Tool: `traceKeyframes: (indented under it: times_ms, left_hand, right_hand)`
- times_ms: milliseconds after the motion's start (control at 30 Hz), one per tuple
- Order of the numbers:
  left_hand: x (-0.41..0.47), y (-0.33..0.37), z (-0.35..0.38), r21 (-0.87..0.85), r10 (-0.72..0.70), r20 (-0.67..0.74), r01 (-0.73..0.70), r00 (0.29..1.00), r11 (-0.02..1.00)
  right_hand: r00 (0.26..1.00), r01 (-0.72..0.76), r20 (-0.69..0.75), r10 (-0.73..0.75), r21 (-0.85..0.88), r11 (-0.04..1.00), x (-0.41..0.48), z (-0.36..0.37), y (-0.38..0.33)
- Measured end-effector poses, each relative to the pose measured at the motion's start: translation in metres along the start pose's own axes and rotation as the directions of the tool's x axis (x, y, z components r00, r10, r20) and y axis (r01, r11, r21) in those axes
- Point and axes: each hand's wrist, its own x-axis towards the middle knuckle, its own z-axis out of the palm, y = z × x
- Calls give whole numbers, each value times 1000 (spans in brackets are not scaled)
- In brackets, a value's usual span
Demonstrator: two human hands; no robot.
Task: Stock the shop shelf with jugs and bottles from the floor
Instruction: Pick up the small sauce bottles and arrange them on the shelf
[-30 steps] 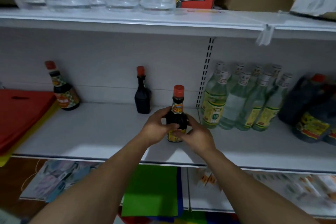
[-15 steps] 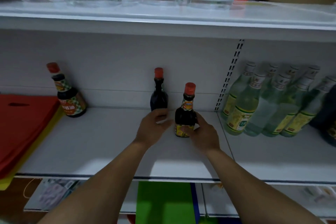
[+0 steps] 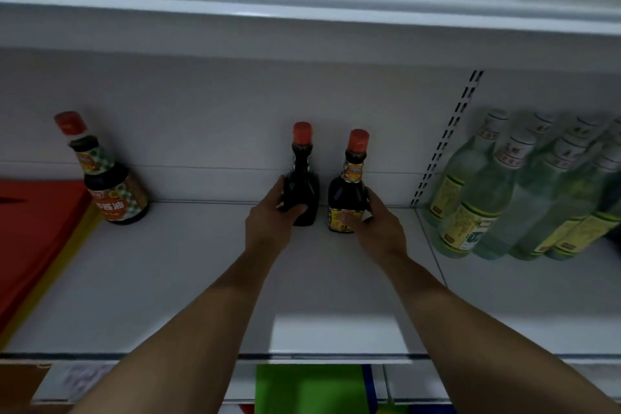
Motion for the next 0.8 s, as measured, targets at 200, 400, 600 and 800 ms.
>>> traceKeyframes:
  times_ms: [200,400,600,800]
  left_hand:
    - [6,-6,-2,43,50,14,-50,999,998]
    - [6,-7,-2,92,82,16,-83,996,992]
    - [1,-6,-2,71,43,64,-48,997,996]
    - [-26,1,-12,183,-42,33,35,999,983]
  right_hand:
    - [999,22,24,-23,32,999,13,15,-7]
    - [1000,15,24,-17,70,997,13,17,-7]
    - [997,2,79,-6,57,998,8,13,-12]
    - [996,-79,34,79,10,997,-15,5,-20]
